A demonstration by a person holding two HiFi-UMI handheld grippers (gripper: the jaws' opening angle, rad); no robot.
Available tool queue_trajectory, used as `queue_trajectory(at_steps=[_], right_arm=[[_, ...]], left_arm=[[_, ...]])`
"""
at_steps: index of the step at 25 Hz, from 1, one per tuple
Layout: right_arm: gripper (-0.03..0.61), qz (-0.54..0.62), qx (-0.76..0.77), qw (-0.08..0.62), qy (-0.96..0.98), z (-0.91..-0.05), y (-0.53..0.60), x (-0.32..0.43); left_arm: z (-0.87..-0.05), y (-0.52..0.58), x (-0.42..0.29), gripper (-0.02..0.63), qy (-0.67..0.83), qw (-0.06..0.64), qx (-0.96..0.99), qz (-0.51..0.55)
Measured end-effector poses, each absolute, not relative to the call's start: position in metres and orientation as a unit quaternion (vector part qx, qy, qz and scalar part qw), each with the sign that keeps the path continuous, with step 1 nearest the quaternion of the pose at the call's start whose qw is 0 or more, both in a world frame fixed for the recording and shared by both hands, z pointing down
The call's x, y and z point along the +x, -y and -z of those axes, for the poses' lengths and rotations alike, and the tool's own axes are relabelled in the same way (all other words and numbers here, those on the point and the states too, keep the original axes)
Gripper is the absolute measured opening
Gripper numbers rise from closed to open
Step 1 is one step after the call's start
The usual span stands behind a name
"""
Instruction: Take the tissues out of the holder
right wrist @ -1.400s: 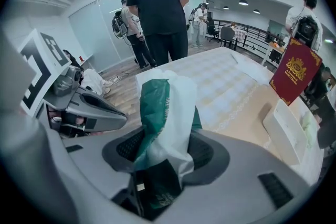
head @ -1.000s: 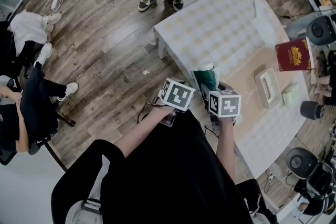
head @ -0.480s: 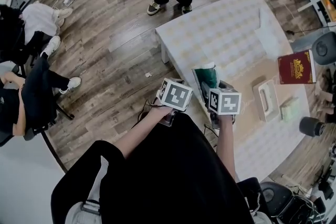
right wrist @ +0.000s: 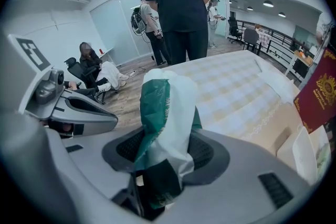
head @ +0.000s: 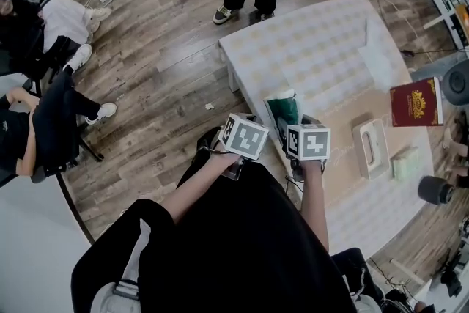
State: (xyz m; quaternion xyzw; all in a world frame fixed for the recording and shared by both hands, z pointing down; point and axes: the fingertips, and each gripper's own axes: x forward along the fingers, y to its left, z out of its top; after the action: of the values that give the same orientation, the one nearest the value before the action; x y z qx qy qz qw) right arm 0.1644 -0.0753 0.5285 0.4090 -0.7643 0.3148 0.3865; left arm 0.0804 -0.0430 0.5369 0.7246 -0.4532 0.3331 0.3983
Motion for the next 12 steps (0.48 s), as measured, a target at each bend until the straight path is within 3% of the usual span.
queue_trajectory(at_steps=[12], right_arm=[[0.218,-0.322,0.410,0.367,0.770,-0.529,0.092,0.147]], left_arm=[[-0.532,0.069,0.058,0.006,0.477,0.400,0.713,-0.324]])
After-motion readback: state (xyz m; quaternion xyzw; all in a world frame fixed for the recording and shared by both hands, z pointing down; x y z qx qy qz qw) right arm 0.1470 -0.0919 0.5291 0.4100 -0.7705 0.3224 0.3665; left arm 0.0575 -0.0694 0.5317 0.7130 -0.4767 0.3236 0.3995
